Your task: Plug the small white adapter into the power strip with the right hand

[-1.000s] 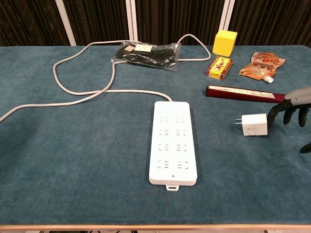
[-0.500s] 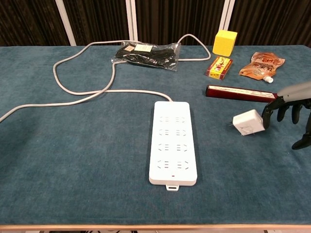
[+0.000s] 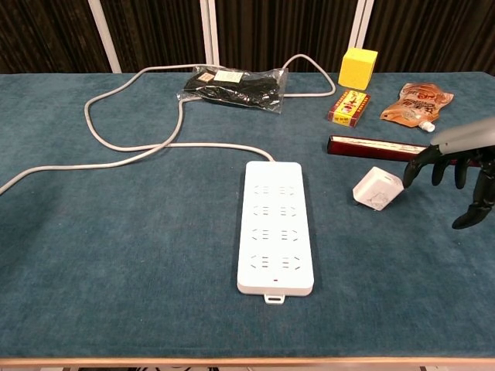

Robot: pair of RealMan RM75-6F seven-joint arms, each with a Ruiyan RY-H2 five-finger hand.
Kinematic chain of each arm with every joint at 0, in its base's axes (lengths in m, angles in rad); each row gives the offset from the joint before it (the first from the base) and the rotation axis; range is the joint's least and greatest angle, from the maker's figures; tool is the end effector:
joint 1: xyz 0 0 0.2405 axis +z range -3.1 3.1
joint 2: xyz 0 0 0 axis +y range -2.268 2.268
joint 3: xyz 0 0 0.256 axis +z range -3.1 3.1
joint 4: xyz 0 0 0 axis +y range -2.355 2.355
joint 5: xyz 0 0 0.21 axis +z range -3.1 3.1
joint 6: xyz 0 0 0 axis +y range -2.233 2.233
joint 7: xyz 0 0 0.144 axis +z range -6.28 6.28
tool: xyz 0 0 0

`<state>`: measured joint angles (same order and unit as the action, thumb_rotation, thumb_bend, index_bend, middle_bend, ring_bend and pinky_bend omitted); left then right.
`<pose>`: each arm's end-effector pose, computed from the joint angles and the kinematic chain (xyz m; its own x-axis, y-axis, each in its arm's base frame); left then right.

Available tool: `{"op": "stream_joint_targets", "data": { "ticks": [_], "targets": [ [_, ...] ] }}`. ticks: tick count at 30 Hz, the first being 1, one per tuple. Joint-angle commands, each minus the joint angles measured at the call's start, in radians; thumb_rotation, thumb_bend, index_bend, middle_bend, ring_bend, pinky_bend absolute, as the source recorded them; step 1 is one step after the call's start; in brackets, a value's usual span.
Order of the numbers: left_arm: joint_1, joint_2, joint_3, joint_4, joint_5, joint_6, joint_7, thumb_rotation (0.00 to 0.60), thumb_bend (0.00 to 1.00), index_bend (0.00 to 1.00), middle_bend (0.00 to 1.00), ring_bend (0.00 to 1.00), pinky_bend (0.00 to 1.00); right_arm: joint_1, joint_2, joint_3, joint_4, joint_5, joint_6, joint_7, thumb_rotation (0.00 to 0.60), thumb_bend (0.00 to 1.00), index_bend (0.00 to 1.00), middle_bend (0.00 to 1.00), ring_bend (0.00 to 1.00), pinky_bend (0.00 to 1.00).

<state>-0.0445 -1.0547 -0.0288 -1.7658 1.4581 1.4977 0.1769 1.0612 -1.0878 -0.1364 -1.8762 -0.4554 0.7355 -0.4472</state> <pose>-0.2986 0.1624 0.1663 0.4715 0.0416 0.8809 0.8790 0.0583 -0.4733 -0.1824 -0.3212 0.0605 0.4772 -0.6584 0.5820 -0.8532 -0.1883 0.4865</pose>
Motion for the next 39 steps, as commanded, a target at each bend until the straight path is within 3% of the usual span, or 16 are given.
{"op": "stream_joint_targets", "data": {
  "ticks": [1,8,13,16,20,22,25,34,39],
  "targets": [
    [0.0,0.0,0.0,0.0,0.0,0.0,0.0,0.6,0.09,0.11,0.0,0.0,0.0,0.004,0.005,-0.002,-0.01,0.003,0.033,-0.014,0.6,0.27,0.2,0.14,0.22,0.28],
    [0.001,0.0,0.001,-0.003,-0.002,0.0,0.007,0.6,0.09,0.11,0.0,0.0,0.0,0.021,0.026,-0.016,-0.048,0.05,0.09,-0.059,0.6,0.27,0.2,0.15,0.22,0.28],
    [0.001,-0.002,0.001,-0.005,-0.004,0.0,0.014,0.6,0.09,0.11,0.0,0.0,0.0,0.007,0.009,0.003,-0.057,0.053,0.166,-0.062,0.6,0.27,0.19,0.15,0.22,0.28],
    [0.002,-0.003,0.001,-0.006,-0.006,0.001,0.018,0.6,0.09,0.11,0.0,0.0,0.0,-0.035,-0.034,0.037,-0.05,0.029,0.241,-0.016,0.6,0.27,0.18,0.15,0.23,0.3],
    [0.003,-0.006,0.001,-0.007,-0.005,0.003,0.023,0.6,0.09,0.11,0.0,0.0,0.0,-0.126,-0.169,0.092,-0.005,-0.026,0.429,0.054,0.6,0.27,0.18,0.15,0.27,0.32],
    [0.003,-0.005,0.001,-0.007,-0.005,0.004,0.022,0.6,0.09,0.11,0.0,0.0,0.0,-0.154,-0.212,0.116,0.006,-0.023,0.468,0.08,0.6,0.27,0.18,0.17,0.29,0.32],
    [0.003,-0.004,-0.001,-0.006,-0.009,0.005,0.019,0.6,0.09,0.11,0.0,0.0,0.0,-0.182,-0.254,0.155,0.01,0.014,0.489,0.107,0.6,0.27,0.18,0.2,0.3,0.32],
    [0.002,-0.003,-0.003,-0.007,-0.016,0.0,0.021,0.6,0.09,0.11,0.0,0.0,0.0,-0.213,-0.324,0.194,0.035,0.064,0.509,0.058,0.6,0.27,0.18,0.29,0.38,0.33],
    [0.002,-0.002,-0.003,-0.008,-0.02,-0.001,0.024,0.6,0.09,0.11,0.0,0.0,0.0,-0.234,-0.383,0.226,0.089,0.051,0.545,0.05,0.6,0.27,0.26,0.36,0.45,0.37]
  ]
}}
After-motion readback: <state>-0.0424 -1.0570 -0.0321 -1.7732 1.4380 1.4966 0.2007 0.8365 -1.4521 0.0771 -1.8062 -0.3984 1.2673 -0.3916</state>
